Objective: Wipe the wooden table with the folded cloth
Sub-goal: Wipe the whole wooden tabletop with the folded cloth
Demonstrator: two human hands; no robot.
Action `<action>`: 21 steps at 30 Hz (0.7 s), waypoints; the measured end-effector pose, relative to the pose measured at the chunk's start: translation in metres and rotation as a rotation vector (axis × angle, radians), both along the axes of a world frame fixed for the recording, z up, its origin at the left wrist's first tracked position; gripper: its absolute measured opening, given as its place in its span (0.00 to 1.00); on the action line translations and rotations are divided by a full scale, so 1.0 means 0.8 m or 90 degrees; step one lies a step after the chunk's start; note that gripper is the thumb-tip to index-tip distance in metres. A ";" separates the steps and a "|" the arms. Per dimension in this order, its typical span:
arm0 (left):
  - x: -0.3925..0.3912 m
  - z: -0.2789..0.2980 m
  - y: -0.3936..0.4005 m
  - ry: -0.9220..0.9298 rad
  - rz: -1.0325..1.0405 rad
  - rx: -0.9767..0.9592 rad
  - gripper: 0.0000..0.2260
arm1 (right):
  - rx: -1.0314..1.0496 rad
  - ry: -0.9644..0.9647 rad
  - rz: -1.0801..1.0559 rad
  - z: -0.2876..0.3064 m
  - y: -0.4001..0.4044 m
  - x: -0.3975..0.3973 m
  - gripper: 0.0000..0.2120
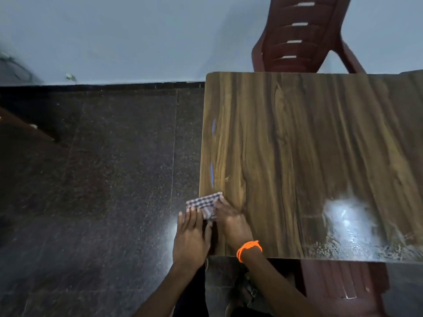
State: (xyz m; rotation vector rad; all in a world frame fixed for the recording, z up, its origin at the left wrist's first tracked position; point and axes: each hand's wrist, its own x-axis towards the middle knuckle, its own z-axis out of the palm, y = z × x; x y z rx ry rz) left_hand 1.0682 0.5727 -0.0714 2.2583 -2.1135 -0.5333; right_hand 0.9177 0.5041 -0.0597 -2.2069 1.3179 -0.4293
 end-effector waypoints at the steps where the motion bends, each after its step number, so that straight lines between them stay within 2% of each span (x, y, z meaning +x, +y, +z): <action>1: 0.005 -0.002 0.011 0.015 -0.024 0.002 0.32 | -0.001 0.004 0.012 0.002 0.009 -0.003 0.18; 7: -0.016 -0.005 0.023 0.044 -0.146 0.030 0.30 | 0.034 -0.008 -0.038 0.000 0.037 -0.049 0.23; 10: -0.034 -0.004 -0.022 0.064 -0.156 0.009 0.29 | 0.039 0.012 -0.127 0.001 0.011 -0.060 0.26; 13: -0.042 0.001 -0.079 0.068 -0.153 -0.001 0.29 | 0.017 0.017 -0.196 -0.001 -0.036 -0.052 0.25; 17: -0.021 0.003 -0.130 0.049 -0.114 -0.009 0.31 | 0.025 0.005 -0.163 0.000 -0.094 -0.023 0.20; 21: 0.019 -0.003 -0.130 0.044 -0.124 -0.009 0.29 | 0.012 0.040 -0.086 0.003 -0.113 0.006 0.16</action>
